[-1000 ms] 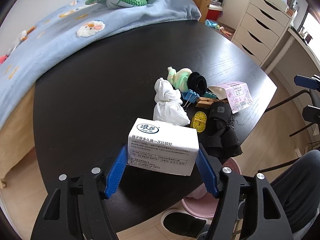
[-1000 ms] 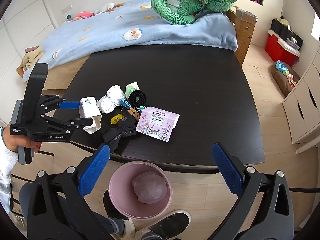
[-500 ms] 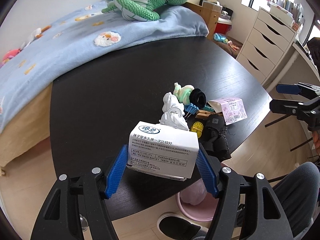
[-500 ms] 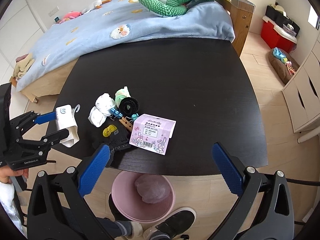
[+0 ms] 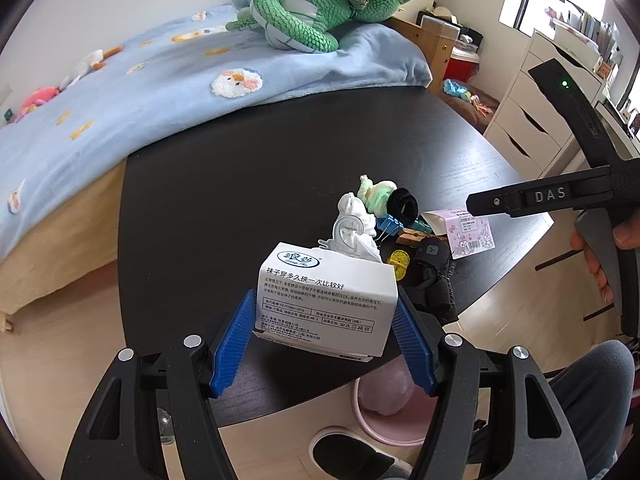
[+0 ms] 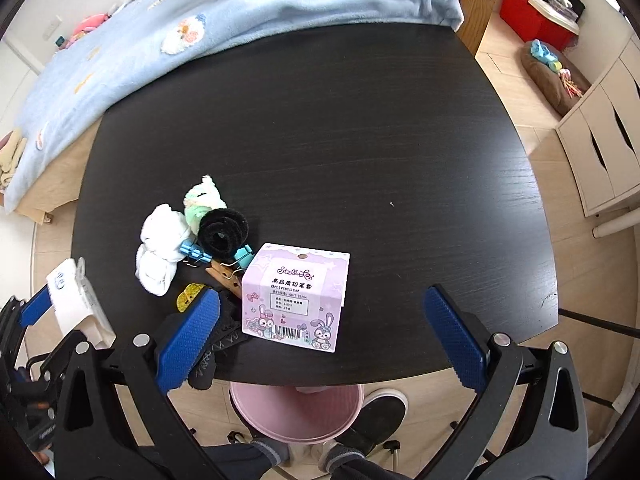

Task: Collect trash
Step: 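Reach to the pink StellaLou box and close the right tool on it, then drop the pink box into the bin with the right tool while the left holds the white box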

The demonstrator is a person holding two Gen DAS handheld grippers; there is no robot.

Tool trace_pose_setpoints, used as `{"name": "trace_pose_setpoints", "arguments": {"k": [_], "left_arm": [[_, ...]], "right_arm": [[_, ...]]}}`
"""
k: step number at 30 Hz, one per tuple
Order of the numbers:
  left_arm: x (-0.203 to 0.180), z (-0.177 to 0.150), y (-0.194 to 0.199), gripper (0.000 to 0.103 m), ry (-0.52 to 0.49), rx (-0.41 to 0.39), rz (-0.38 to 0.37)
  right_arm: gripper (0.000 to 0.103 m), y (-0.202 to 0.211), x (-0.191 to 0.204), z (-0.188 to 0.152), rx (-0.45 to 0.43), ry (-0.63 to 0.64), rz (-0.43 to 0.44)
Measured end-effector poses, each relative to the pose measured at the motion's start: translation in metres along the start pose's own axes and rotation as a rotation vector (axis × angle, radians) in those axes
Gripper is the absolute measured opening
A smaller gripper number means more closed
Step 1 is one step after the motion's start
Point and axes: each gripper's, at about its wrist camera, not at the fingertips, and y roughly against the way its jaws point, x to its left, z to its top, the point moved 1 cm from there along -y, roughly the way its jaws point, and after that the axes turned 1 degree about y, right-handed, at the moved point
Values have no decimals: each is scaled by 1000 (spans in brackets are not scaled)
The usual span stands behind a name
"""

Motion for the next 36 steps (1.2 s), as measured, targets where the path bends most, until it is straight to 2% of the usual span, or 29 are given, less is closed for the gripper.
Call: {"name": "trace_pose_setpoints", "arguments": {"k": [10, 11, 12, 13, 17, 20, 26, 36], "left_arm": [[2, -4, -3, 65, 24, 0, -9], [2, -4, -3, 65, 25, 0, -9], [2, -4, -4, 65, 26, 0, -8], [2, -4, -4, 65, 28, 1, -9], [3, -5, -4, 65, 36, 0, -13], [4, -6, -5, 65, 39, 1, -13], [4, -7, -4, 65, 44, -1, -15], [-4, -9, 3, 65, 45, -25, -14]], "right_arm": [[100, -20, 7, 1, 26, -34, -12], [96, -21, 8, 1, 27, -34, -14], [88, -23, 8, 2, 31, -36, -20], [86, -25, 8, 3, 39, -39, -32], [85, -30, 11, 5, 47, -41, -29], [80, -33, 12, 6, 54, -39, -21], [65, -37, 12, 7, 62, -31, -20], [65, -18, 7, 0, -1, -5, -2]]}}
